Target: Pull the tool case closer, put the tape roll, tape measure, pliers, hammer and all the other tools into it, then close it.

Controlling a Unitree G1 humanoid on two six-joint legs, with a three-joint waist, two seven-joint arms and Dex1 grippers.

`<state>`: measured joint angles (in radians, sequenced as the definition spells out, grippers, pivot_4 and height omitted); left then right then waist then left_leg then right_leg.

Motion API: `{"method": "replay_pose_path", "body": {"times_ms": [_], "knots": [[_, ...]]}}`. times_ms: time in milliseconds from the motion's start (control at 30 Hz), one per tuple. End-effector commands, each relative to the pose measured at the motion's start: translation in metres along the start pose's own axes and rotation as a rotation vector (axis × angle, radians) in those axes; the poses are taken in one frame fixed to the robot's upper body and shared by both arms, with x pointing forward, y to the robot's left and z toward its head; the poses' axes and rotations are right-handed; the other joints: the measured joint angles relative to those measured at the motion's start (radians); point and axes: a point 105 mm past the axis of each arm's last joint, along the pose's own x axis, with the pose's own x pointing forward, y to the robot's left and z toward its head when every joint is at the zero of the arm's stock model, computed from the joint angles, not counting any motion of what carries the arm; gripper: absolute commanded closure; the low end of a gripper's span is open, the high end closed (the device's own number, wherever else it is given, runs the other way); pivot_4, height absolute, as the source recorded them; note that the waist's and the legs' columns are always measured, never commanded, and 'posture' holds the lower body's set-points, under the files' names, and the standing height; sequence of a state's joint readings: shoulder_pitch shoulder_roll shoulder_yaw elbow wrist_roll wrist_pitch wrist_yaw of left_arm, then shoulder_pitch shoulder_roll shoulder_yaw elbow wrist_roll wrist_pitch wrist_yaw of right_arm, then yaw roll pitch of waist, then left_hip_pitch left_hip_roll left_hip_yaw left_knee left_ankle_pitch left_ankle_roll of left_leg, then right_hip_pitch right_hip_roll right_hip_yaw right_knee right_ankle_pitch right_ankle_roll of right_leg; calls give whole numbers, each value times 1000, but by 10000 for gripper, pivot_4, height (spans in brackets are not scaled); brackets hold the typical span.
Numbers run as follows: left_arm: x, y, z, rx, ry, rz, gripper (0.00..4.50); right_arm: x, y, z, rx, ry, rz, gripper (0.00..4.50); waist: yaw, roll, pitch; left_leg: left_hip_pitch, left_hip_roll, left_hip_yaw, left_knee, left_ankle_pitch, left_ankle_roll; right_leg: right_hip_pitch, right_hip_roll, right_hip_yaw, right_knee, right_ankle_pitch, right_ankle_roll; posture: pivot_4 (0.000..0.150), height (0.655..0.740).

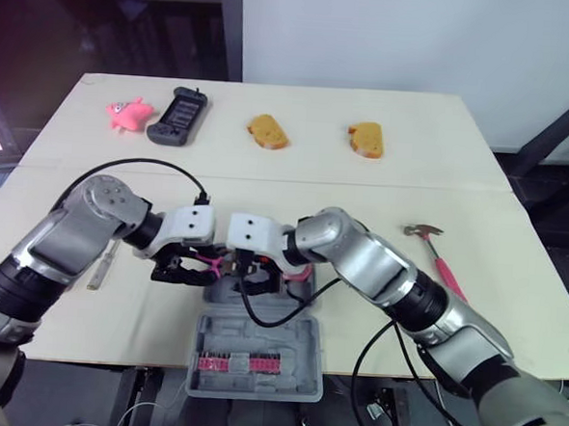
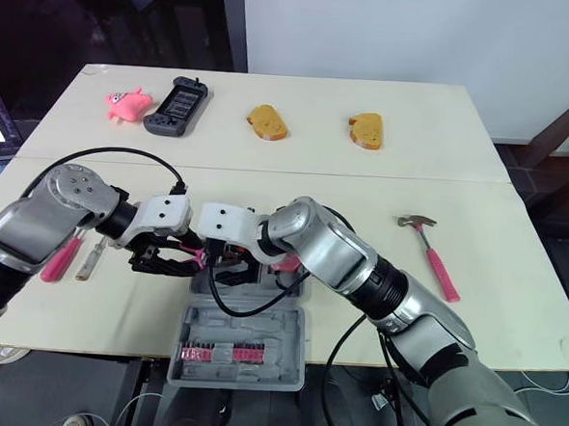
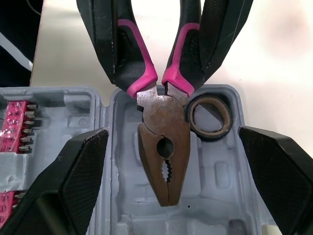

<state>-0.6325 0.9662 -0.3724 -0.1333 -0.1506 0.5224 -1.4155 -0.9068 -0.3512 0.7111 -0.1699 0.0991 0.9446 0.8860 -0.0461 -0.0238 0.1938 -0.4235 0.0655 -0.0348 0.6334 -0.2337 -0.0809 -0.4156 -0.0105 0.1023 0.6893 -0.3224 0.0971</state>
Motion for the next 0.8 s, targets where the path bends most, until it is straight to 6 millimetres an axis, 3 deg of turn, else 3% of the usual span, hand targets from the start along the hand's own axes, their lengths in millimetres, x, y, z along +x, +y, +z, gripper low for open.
{"method": "replay_pose_path", "body": {"times_ms": [33,100,267,300,800], "knots": [[-7,5,10,38,-5,30,21480,-3,-2,14,-39,-34,-15,2572,0,0,0,0,0,0,0,0,0,0,0,0,0,0,0,1500,7400],[-7,4,10,38,-7,30,21480,-2,-2,14,-36,-35,-15,8184,-1,0,0,0,0,0,0,0,0,0,0,0,1,0,0,1500,7400],[-5,3,13,35,-16,25,21480,0,-2,14,-25,-42,-17,33329,-1,0,0,0,0,0,0,0,0,0,0,0,1,0,0,1500,7400],[-5,3,13,35,-17,25,21480,1,-2,14,-24,-42,-17,35653,-1,0,0,0,0,0,0,0,0,0,0,0,1,0,0,1500,7400],[-4,6,15,33,-50,33,21480,3,-4,16,-9,-70,-25,35500,-1,0,0,0,0,0,6,0,0,0,0,0,7,0,0,1500,7400]]}}
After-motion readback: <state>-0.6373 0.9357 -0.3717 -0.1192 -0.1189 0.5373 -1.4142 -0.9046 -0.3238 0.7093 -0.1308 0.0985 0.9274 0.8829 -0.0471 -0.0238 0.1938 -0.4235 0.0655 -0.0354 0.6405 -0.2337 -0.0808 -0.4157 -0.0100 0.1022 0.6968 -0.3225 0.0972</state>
